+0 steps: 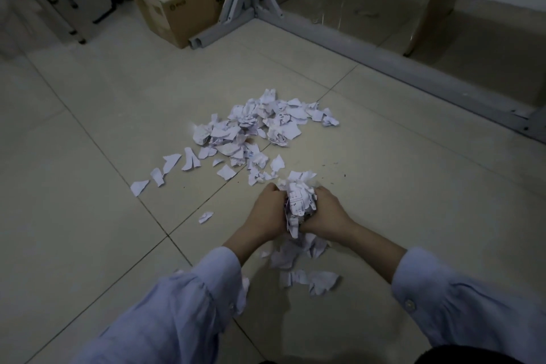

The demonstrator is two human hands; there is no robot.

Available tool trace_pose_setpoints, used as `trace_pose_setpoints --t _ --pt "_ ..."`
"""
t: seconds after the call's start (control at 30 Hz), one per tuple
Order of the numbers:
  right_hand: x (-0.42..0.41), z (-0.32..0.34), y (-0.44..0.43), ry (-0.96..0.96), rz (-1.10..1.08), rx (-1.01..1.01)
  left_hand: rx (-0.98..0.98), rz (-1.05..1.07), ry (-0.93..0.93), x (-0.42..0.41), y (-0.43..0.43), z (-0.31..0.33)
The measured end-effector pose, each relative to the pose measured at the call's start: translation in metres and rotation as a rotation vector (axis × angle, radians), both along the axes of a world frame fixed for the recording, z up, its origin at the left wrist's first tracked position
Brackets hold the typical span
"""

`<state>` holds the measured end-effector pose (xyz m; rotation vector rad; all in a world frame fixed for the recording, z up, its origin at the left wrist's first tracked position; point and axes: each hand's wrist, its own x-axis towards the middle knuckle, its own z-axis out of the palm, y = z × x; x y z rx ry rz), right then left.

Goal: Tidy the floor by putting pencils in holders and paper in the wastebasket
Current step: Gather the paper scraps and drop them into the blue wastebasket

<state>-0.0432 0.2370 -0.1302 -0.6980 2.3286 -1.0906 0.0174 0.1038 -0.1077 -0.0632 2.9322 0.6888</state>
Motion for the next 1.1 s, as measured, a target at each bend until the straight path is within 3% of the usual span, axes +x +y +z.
trace_pose_setpoints --t 0.37,0.73,1.1 --pt "-0.032 0.083 0.055 0.022 -0.082 -0.075 -0.166 -0.176 0.042 -0.054 0.047 0.073" --pt "-0.078 0.193 0.167 -0.047 -0.327 -0.234 -0.342 -0.384 0.157 -0.129 0.154 0.2" --pt "-0.084 0.272 0.31 0.011 -0.472 -0.221 -0.234 -0.475 0.142 -0.168 0.296 0.27"
